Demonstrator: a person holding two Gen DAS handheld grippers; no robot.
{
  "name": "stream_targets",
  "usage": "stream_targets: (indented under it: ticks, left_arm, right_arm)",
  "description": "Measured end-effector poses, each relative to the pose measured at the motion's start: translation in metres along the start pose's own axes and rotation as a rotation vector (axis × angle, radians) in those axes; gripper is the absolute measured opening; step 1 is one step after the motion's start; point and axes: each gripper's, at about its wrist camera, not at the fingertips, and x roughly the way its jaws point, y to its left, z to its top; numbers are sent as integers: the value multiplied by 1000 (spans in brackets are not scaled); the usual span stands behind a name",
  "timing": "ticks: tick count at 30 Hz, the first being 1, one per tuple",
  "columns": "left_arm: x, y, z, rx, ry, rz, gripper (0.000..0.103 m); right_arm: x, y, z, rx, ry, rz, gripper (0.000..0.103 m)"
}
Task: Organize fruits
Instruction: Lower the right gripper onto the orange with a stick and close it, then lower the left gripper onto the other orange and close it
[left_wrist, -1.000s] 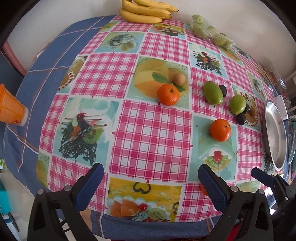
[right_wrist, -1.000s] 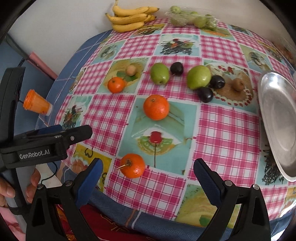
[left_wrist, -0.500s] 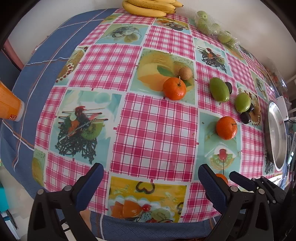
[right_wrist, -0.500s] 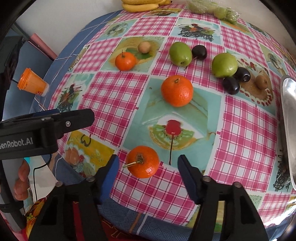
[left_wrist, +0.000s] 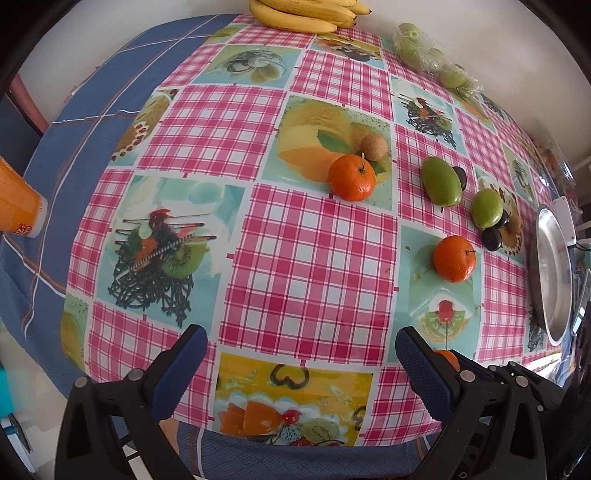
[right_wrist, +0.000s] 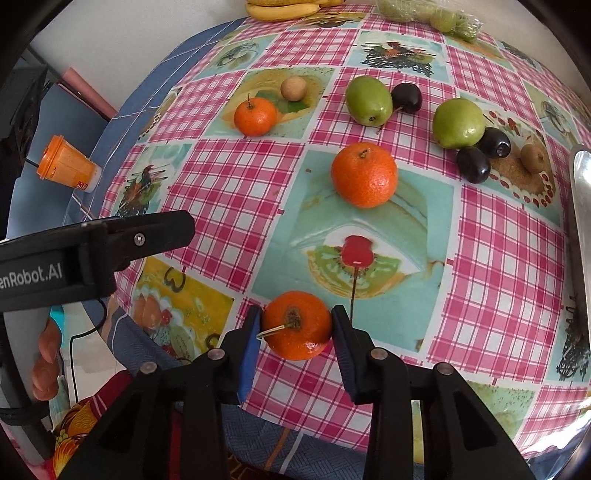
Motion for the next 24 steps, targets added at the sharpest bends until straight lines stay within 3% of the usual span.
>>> stream_targets:
  ticks: [8, 14, 19, 24]
  left_arm:
    - [1, -9, 2, 31, -23, 50, 103]
    - [-3, -23, 9, 24, -70, 46, 103]
    - [-12, -42, 15, 48, -148, 43, 103]
    - [-13, -61, 22, 44, -170, 62, 103]
  right_arm:
    - [-18, -13, -2, 34, -41, 11, 39]
    - [-32, -37, 0, 100, -76, -7, 39]
    - [-48, -55, 1, 149, -122, -40, 39]
    - [-62, -77, 3, 197, -159, -127, 39]
